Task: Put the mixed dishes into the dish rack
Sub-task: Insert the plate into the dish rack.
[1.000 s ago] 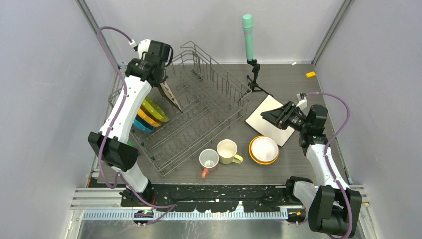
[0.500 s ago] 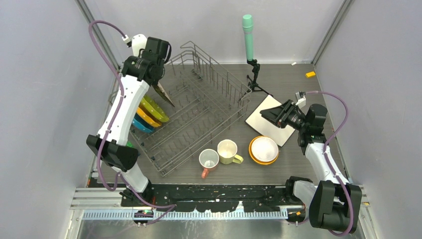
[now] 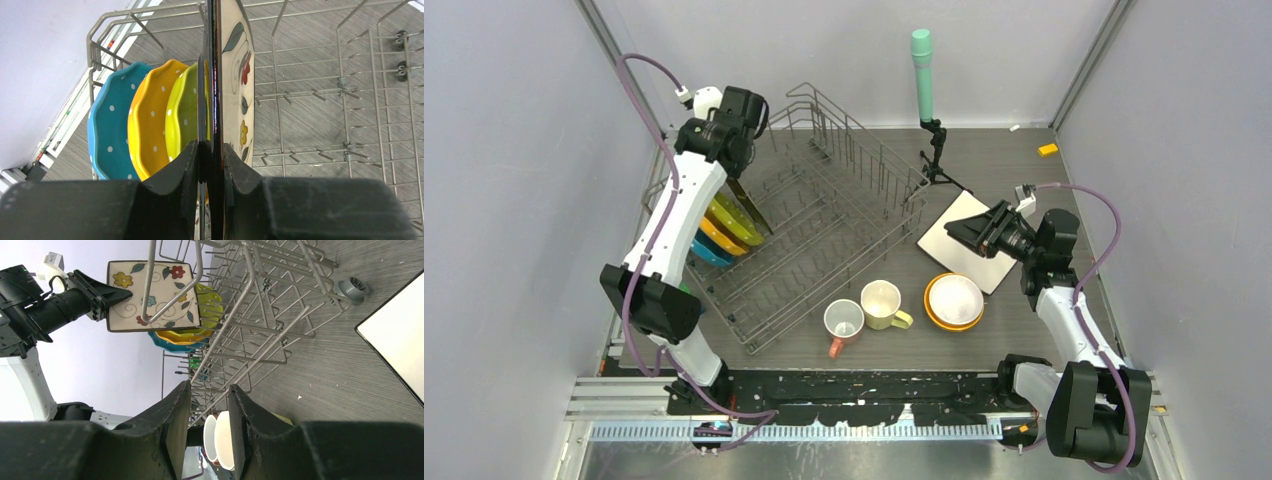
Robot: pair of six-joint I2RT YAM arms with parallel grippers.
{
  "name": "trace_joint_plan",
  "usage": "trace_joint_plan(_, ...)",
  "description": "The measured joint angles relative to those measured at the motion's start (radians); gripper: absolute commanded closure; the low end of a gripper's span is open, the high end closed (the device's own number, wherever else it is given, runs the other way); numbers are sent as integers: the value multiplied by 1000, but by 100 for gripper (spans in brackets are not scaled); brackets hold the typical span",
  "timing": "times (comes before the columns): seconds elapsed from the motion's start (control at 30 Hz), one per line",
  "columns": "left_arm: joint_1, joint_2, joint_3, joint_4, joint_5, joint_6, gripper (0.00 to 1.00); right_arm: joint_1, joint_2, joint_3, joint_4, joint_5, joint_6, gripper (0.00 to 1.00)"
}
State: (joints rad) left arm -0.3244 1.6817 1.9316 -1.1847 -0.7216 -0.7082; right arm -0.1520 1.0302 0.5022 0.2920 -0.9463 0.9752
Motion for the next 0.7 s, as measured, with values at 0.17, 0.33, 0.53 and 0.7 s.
trace_joint_plan(0.17, 19, 0, -46, 16, 22, -19, 100, 0, 0, -5, 0, -1, 0, 61)
trace_joint_plan(0.33, 22, 5, -72, 53, 38, -27, 100, 0, 0, -7, 0, -1, 0, 61)
trace_joint_plan(0.53, 26, 28, -158, 91, 65, -31, 100, 0, 0, -8, 0, -1, 0, 61)
trace_joint_plan(0.7, 26, 57, -161, 104, 73, -33, 100, 0, 0, -8, 0, -1, 0, 61)
